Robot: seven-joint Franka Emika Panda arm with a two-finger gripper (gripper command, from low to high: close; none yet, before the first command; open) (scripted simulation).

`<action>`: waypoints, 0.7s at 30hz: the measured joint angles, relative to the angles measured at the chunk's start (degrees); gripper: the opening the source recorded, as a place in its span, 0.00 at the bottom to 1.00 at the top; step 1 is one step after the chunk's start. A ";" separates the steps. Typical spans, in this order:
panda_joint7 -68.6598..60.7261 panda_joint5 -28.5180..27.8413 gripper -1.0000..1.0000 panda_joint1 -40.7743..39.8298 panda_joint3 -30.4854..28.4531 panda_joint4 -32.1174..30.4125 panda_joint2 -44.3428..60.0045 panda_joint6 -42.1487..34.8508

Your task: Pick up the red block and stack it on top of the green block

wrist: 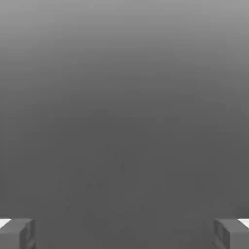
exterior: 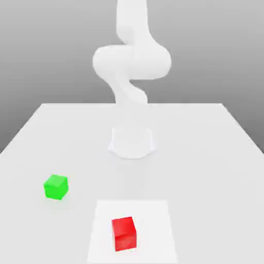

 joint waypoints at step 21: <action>-15.08 2.33 0.50 2.96 -4.62 -13.67 43.93 19.97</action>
